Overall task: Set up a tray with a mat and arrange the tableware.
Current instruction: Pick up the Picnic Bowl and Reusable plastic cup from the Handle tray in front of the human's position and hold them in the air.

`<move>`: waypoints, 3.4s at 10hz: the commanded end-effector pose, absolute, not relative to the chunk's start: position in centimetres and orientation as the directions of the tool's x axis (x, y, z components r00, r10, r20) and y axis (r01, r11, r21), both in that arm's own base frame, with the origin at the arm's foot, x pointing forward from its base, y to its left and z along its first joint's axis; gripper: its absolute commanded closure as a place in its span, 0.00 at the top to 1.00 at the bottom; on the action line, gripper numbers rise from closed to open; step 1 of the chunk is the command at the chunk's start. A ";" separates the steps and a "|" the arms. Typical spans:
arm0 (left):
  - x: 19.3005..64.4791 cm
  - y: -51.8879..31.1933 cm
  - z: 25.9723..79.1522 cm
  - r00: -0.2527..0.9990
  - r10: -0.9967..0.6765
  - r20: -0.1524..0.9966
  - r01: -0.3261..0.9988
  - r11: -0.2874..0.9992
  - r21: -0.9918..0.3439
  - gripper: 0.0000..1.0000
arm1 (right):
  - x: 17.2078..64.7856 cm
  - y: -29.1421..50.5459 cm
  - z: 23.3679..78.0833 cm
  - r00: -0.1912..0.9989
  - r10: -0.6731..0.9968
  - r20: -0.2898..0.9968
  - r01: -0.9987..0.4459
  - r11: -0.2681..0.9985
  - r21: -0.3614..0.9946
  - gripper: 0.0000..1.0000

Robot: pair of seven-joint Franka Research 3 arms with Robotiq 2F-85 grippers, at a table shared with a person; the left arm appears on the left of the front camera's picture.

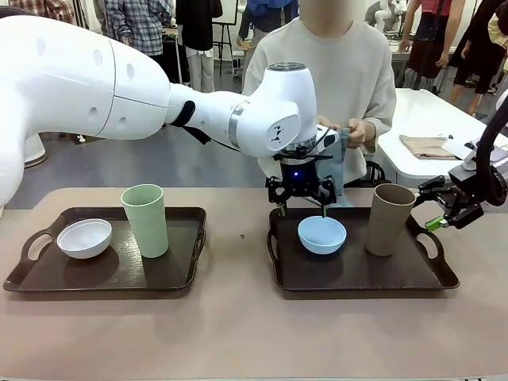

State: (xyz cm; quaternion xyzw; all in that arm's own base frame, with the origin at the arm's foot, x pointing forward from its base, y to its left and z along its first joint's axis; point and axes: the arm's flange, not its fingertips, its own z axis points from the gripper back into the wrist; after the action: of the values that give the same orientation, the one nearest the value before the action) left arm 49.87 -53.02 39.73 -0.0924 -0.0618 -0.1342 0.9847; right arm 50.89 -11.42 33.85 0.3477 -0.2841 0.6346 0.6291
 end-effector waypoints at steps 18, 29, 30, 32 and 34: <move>53.1 -54.6 34.5 0.993 -0.074 0.089 0.077 0.996 -0.034 1.00 | 53.7 -4.8 27.1 0.096 0.521 0.848 -0.986 -0.069 0.154 1.00; 52.4 -55.0 34.1 0.991 -0.134 0.016 0.135 0.988 -0.079 0.22 | 54.2 -4.9 26.0 0.085 0.496 0.864 -0.983 -0.102 0.155 0.21; 52.4 -55.0 34.1 0.992 -0.129 0.009 0.129 0.988 -0.081 0.12 | 54.2 -4.9 25.9 0.086 0.497 0.864 -0.982 -0.105 0.158 0.00; 52.5 -55.0 34.1 0.992 -0.123 0.008 0.123 0.989 -0.076 0.00 | 54.2 -5.0 25.9 0.085 0.494 0.865 -0.982 -0.104 0.156 0.00; 52.4 -55.0 34.4 0.992 -0.125 0.003 0.125 0.989 -0.079 0.00 | 54.1 -5.2 26.4 0.083 0.506 0.859 -0.983 -0.098 0.152 0.00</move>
State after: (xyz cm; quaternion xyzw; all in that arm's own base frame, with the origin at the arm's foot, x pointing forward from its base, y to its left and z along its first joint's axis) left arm 51.88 -54.64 34.84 -0.0448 -0.0173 -0.0569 0.9972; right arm 53.87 -4.81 26.24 0.4164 -0.2965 0.6030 0.6124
